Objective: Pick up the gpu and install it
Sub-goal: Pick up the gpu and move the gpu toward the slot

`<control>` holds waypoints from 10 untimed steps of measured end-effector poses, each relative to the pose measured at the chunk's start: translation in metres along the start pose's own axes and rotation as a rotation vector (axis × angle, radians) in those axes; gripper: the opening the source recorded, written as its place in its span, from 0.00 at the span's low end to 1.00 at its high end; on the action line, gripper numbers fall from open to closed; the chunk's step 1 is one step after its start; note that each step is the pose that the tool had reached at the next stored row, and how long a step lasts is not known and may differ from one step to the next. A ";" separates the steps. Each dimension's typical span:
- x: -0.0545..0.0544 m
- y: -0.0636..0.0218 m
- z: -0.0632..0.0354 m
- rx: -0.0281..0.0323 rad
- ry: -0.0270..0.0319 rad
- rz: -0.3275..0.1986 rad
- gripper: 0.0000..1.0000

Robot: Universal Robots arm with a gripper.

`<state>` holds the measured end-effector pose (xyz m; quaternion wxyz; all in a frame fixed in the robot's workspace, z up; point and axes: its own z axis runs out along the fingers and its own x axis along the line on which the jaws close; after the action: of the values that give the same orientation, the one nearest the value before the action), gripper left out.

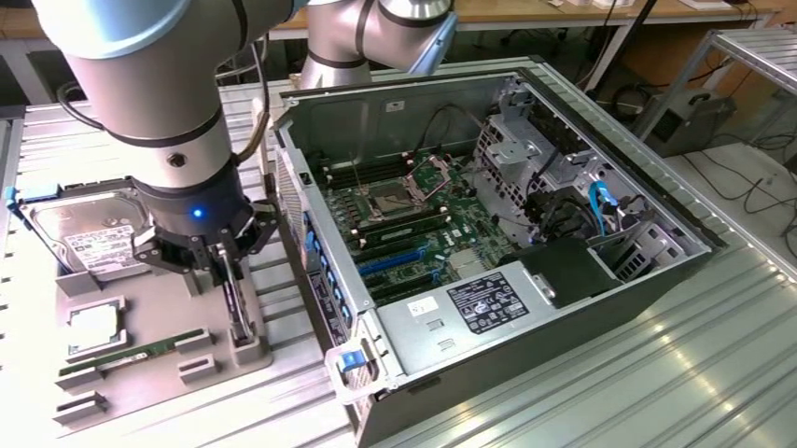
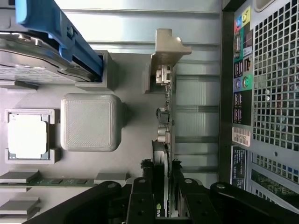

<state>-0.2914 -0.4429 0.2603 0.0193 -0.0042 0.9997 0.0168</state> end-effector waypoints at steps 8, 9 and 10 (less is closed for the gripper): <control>-0.004 0.0006 -0.0218 -0.0001 0.0001 0.000 0.26; -0.005 0.0007 -0.0251 -0.0002 -0.0001 0.000 0.26; -0.006 0.0008 -0.0284 -0.0002 0.0001 0.000 0.26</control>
<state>-0.2870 -0.4431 0.2889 0.0193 -0.0043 0.9997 0.0168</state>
